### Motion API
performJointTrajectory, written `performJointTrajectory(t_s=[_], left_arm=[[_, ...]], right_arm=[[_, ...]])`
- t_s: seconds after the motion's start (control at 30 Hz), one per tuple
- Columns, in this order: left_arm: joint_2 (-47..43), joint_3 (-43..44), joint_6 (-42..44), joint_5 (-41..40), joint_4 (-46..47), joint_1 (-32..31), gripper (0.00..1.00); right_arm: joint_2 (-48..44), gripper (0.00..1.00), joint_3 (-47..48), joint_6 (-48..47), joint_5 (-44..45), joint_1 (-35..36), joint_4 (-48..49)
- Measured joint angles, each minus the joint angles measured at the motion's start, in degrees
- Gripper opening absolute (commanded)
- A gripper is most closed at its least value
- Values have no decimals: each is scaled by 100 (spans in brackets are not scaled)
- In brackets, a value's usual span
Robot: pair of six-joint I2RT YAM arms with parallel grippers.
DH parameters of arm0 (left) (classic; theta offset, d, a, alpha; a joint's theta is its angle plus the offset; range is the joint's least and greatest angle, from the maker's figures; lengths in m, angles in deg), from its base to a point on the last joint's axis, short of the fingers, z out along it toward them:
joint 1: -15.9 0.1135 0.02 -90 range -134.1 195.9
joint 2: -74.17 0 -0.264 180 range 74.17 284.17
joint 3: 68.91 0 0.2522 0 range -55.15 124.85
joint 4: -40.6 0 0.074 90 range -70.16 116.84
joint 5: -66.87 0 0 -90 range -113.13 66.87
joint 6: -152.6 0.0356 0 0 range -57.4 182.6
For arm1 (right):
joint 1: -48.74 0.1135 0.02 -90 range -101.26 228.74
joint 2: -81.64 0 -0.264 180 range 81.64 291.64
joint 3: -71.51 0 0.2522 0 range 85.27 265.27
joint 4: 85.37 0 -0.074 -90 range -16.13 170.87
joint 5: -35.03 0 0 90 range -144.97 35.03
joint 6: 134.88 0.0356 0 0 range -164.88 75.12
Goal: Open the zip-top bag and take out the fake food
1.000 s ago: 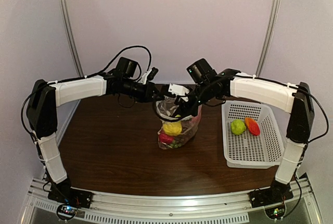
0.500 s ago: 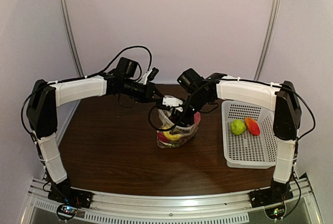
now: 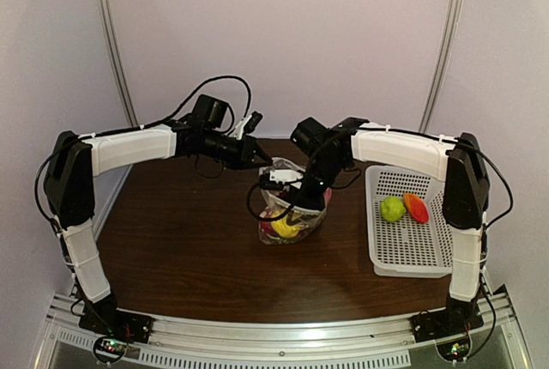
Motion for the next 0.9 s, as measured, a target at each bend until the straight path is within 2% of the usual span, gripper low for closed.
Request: performJointTrajectory(t_s=[0.2, 0.4, 0.43, 0.5, 0.6, 0.73, 0.9], left_arm=[[0, 2, 0, -2, 2, 2, 0], [0, 0, 0, -2, 2, 2, 0], [0, 2, 0, -2, 4, 2, 0], [0, 0, 0, -2, 2, 2, 0], [0, 0, 2, 0, 2, 2, 0], [0, 2, 0, 4, 2, 2, 0], [0, 0, 2, 9, 2, 2, 0]], right_arm=[[-256, 38, -96, 87, 39, -4, 57], [-719, 33, -61, 249, 129, -92, 275], [-761, 35, -46, 258, 136, -116, 304], [-809, 47, 4, 289, 142, -153, 334], [-813, 57, 13, 258, 142, -166, 315], [-693, 65, 28, 151, 160, -173, 149], [-321, 70, 44, -42, 168, -170, -101]])
